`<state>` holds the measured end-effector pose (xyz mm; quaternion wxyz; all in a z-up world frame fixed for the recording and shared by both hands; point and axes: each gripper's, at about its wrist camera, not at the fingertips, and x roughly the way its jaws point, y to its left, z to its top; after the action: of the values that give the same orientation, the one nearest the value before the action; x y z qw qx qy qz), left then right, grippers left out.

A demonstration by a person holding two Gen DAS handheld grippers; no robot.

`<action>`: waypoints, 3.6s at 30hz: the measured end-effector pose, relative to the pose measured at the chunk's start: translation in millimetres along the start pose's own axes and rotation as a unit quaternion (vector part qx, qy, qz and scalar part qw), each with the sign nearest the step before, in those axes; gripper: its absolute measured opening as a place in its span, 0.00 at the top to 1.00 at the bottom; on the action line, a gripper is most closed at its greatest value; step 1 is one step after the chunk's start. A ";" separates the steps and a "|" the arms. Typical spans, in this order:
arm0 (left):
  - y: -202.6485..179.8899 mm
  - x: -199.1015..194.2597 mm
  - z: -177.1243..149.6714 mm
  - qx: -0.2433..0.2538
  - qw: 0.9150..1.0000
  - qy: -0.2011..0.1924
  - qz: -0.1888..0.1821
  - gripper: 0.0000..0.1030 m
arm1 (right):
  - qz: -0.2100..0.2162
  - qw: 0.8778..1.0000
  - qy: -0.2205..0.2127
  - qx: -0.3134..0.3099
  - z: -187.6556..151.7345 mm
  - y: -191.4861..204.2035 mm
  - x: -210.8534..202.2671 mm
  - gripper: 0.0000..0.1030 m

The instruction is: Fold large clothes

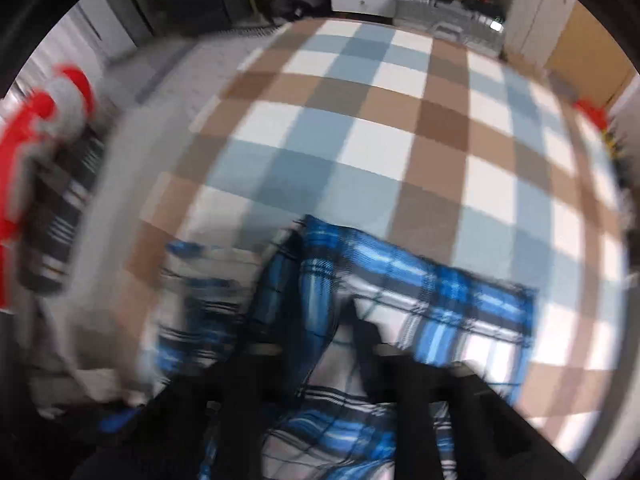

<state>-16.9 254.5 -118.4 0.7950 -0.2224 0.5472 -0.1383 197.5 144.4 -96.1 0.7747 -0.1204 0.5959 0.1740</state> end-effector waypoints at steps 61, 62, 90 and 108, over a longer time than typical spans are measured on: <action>12.6 -39.8 69.5 -0.072 0.989 -0.023 -0.126 0.56 | 0.539 0.823 -0.086 0.156 -70.6 4.7 -11.2 0.00; 3.5 -44.4 66.1 -0.069 0.989 -0.029 -0.127 0.54 | 0.540 0.824 -0.089 0.144 -76.8 0.2 -18.2 0.00; 17.9 15.4 68.4 -0.034 0.994 0.060 -0.081 0.54 | 0.481 0.874 -0.067 -0.013 -162.6 2.3 -29.4 0.00; -35.1 -24.7 46.3 -0.007 0.990 0.045 -0.134 0.54 | 0.217 0.972 -0.077 -0.047 -145.2 -47.9 -3.8 0.00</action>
<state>18.0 245.0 -66.7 0.7424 -0.2931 0.5484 -0.2495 88.4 43.1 -131.3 0.7554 -0.0108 0.5376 0.3744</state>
